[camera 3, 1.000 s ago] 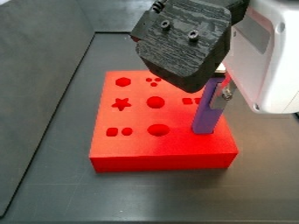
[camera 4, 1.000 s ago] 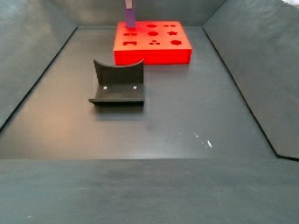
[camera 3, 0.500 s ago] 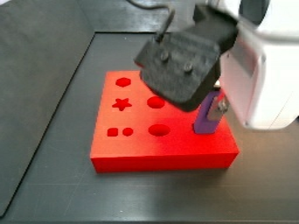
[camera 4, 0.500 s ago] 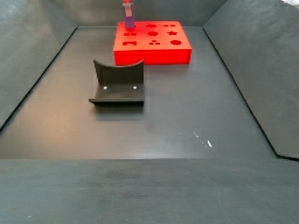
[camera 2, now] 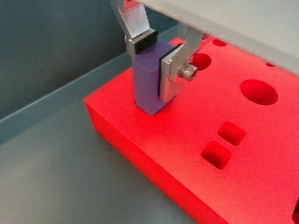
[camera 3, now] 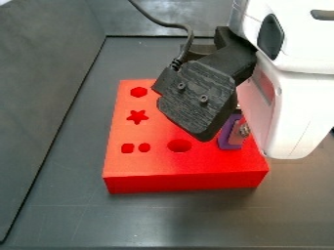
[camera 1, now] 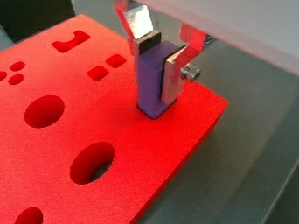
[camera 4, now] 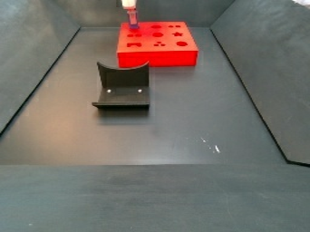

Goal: Insert the rectangle object.

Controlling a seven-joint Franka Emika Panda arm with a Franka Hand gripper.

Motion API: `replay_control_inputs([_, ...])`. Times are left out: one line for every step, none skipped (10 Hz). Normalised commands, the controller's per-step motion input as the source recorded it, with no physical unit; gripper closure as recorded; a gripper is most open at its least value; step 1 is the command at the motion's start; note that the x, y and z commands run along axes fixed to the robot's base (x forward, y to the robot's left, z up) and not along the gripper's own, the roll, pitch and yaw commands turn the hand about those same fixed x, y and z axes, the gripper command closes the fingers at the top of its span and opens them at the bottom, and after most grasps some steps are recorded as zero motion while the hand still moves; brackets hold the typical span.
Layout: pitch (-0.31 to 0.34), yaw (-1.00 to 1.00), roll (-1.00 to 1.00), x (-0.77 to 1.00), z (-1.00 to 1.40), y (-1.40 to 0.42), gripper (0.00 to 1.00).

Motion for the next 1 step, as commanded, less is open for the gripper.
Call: replay_control_inputs([0.000, 0.00, 0.00, 0.00, 0.00, 0.00, 1.00])
